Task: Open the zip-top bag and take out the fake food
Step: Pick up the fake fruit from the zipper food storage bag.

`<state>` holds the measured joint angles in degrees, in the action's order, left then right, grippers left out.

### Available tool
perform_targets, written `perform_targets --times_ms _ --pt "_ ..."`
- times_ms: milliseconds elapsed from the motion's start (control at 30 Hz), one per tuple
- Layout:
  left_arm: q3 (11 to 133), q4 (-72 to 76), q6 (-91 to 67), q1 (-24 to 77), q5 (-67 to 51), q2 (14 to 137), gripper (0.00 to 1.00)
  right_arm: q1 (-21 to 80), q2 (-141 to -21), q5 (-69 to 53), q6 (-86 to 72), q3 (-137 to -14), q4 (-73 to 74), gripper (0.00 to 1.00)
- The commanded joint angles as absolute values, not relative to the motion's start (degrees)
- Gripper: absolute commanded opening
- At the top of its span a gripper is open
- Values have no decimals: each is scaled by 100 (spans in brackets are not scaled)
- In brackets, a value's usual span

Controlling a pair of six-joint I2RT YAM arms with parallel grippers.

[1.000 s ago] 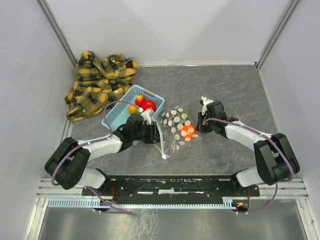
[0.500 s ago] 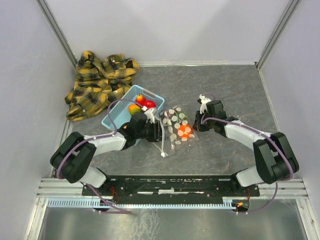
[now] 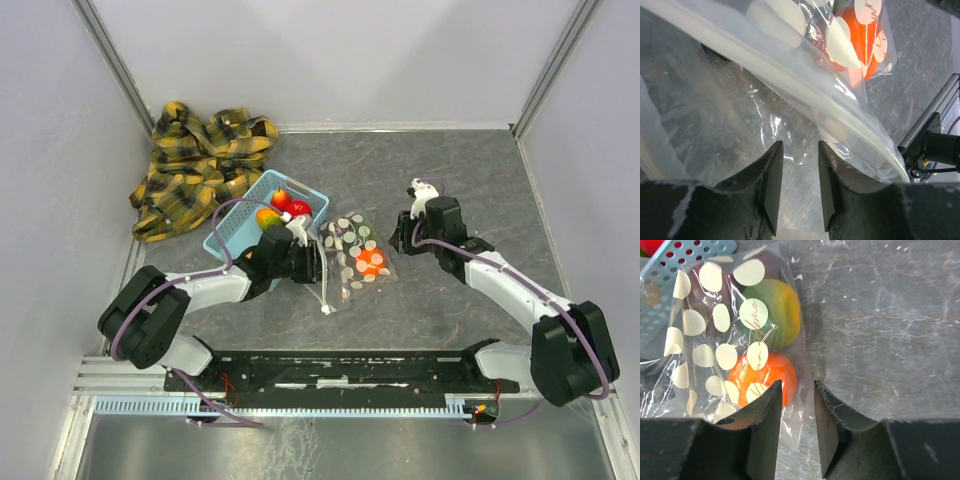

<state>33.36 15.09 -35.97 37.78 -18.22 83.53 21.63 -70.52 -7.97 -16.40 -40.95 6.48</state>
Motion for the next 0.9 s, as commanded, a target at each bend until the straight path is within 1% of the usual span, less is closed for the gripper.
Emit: perform_targets --times_ms 0,167,533,667,767,867 --pt "3369 1748 -3562 3832 -1828 8310 41 2148 -7491 -1211 -1815 -4157 398 40" --pt "3393 1740 -3542 3831 -1811 8352 42 2148 -7895 -1221 -1832 -4238 415 40" --pt "3399 1714 -3467 3840 -1724 8602 44 2156 -8534 -1304 -1768 -4358 411 34" --pt "3450 1667 -3439 3858 -1674 8695 47 2162 -8660 -1372 -1745 -4405 421 32" --pt "3489 1625 -3410 3859 -1661 8711 48 2153 -8260 -968 -1647 -4332 563 31" --pt "3489 1626 -3392 3872 -1646 8686 48 2154 -7521 -702 -1439 -4332 814 34"
